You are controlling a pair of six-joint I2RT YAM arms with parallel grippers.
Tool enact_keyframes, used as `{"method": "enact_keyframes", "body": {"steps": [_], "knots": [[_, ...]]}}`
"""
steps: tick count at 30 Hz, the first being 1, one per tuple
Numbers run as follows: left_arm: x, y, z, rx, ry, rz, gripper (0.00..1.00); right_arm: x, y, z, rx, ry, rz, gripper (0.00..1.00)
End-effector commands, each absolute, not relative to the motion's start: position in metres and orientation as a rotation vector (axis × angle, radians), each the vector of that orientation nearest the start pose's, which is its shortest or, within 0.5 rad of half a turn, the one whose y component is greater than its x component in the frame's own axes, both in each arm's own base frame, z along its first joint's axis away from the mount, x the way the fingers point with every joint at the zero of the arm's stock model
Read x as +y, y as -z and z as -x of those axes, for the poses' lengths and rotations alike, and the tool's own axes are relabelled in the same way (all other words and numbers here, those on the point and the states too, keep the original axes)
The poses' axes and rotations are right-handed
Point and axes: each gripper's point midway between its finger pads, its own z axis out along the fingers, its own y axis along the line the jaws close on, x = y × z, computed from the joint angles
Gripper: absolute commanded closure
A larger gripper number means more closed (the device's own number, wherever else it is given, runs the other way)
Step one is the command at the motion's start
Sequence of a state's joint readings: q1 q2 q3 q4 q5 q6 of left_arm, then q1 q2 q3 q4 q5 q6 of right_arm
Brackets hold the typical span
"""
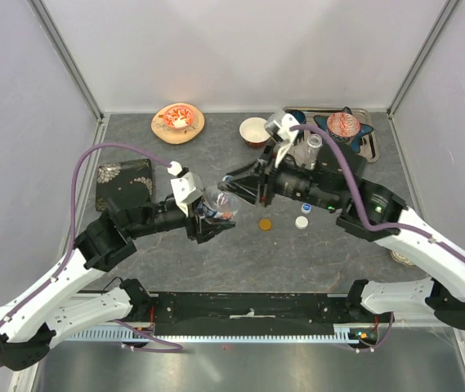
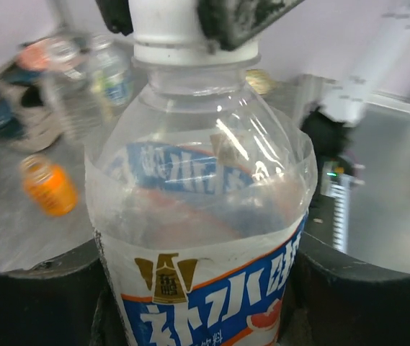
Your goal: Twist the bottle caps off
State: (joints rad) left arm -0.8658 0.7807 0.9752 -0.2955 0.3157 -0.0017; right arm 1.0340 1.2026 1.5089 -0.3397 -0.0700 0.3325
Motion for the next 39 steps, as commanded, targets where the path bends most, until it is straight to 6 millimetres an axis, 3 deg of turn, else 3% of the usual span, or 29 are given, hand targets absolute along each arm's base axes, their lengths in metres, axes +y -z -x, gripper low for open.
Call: {"method": "enact_keyframes", "body": {"steps": [1, 3, 8, 14, 19, 29, 32, 33, 34, 36, 37, 39], "knots": [[-0.276, -0.399, -0.059, 1.149, 1.358, -1.281, 0.53, 0.343, -0.429, -0.113, 1.457, -1.214, 1.09, 1.0], [-0.276, -0.4, -0.042, 1.096, 1.469, -1.369, 0.53, 0.335, -0.434, -0.091, 1.356, -1.271, 1.197, 1.0], [-0.269, -0.405, -0.02, 1.021, 1.679, -1.487, 0.54, 0.322, -0.445, -0.06, 1.212, -1.357, 1.319, 1.0], [-0.271, -0.409, -0.016, 0.95, 1.783, -1.524, 0.56, 0.309, -0.452, -0.032, 1.074, -1.438, 1.433, 1.0], [-0.274, -0.411, -0.017, 0.911, 1.825, -1.539, 0.55, 0.302, -0.442, -0.011, 0.94, -1.498, 1.566, 1.0], [-0.276, -0.405, -0.018, 0.919, 1.855, -1.563, 0.55, 0.294, -0.438, 0.002, 0.853, -1.544, 1.632, 1.0], [-0.277, -0.4, -0.022, 0.949, 1.844, -1.567, 0.55, 0.298, -0.438, -0.005, 0.902, -1.513, 1.593, 1.0], [-0.278, -0.396, -0.025, 0.984, 1.835, -1.566, 0.55, 0.302, -0.441, -0.016, 0.973, -1.472, 1.529, 1.0], [-0.278, -0.394, -0.026, 0.995, 1.822, -1.565, 0.55, 0.303, -0.446, -0.023, 1.001, -1.447, 1.489, 0.82], [-0.281, -0.397, -0.033, 1.032, 1.763, -1.531, 0.55, 0.305, -0.455, -0.042, 1.088, -1.366, 1.369, 0.68], [-0.281, -0.385, -0.036, 1.089, 1.736, -1.533, 0.54, 0.304, -0.464, -0.065, 1.161, -1.271, 1.234, 0.48], [-0.286, -0.385, -0.048, 1.098, 1.619, -1.494, 0.54, 0.299, -0.473, -0.087, 1.223, -1.189, 1.101, 0.35]]}}
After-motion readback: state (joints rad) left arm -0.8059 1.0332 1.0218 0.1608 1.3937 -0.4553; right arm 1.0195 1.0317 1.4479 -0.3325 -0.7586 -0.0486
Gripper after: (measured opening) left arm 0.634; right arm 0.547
